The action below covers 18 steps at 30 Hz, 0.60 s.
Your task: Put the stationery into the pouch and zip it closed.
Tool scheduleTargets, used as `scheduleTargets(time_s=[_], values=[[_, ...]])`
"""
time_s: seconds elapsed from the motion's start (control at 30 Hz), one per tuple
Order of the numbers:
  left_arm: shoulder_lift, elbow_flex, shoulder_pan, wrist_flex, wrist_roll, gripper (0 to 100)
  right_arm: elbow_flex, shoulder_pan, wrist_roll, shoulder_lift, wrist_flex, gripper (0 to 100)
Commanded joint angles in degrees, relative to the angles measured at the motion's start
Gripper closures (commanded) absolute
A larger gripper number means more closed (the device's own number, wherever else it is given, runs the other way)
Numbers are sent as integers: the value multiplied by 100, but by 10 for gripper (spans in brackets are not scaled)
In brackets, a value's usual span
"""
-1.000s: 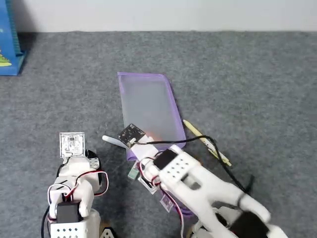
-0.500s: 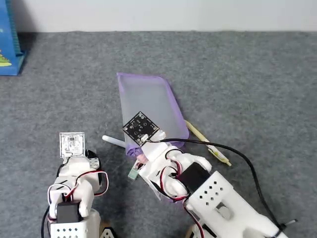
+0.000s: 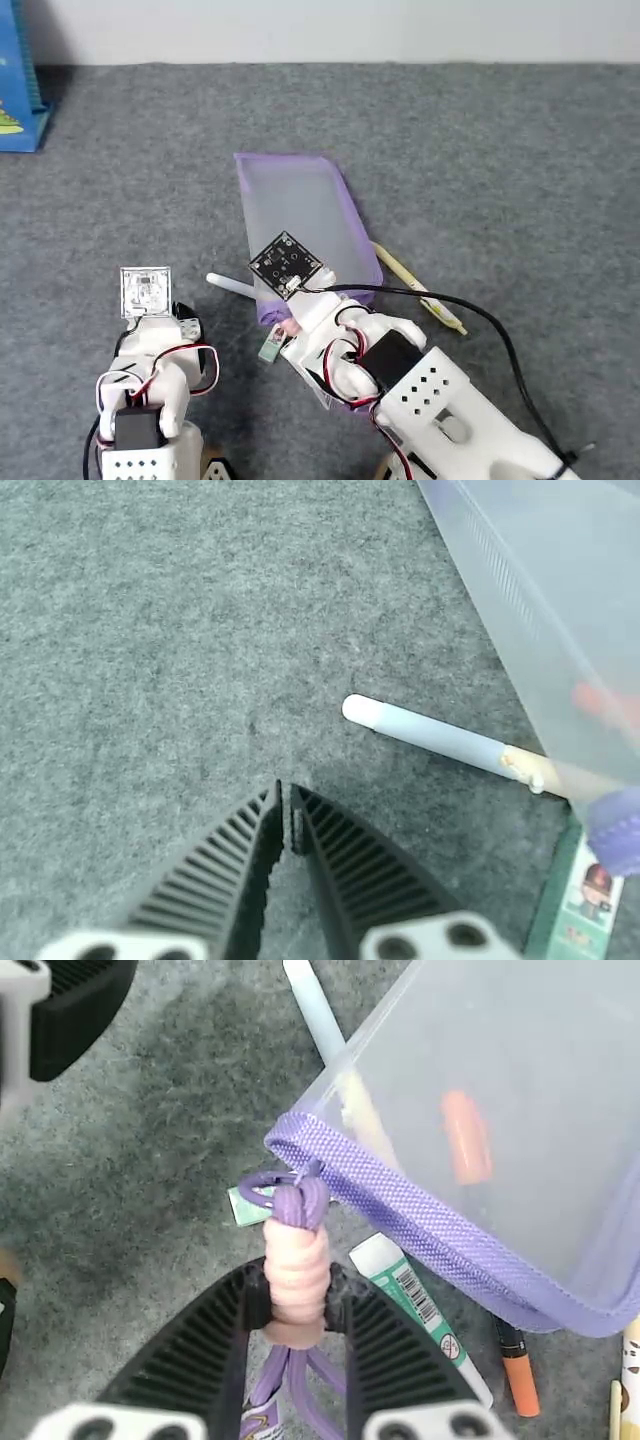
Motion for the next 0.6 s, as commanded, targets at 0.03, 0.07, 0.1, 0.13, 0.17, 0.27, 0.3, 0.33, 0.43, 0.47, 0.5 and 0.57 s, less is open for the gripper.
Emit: scheduleTargets(time_s=[0.03, 0.07, 0.1, 0.13, 0.17, 0.27, 0.3, 0.33, 0.43, 0.47, 0.5, 0.57], values=[[-44, -48, 9, 53, -18, 988, -44, -13, 53, -233, 40, 991], [-44, -48, 9, 193, -18, 988, -35, -13, 44, -233, 40, 991], [-53, -48, 9, 422, -18, 988, -9, -13, 44, -233, 40, 991], [-62, -48, 35, 607, -35, 988, 18, -13, 62, -233, 40, 991], [-62, -48, 149, 730, -44, 988, 35, -13, 62, -233, 40, 991], [-70, -48, 545, 782, -62, 988, 44, -13, 62, -233, 48, 991], [-70, -66, 668, 765, -70, 988, 44, -13, 62, -233, 48, 991], [-70, -84, 756, 747, -158, 988, 44, -13, 62, -242, 48, 991], [-70, -268, 897, 756, -519, 987, 44, -13, 70, -242, 48, 991], [-70, -365, 914, 782, -615, 987, 35, -13, 70, -242, 57, 991], [-70, -444, 914, 826, -712, 987, 9, -13, 70, -259, 92, 991], [-70, -620, 941, 1125, -914, 987, -62, -13, 70, -418, 224, 991]])
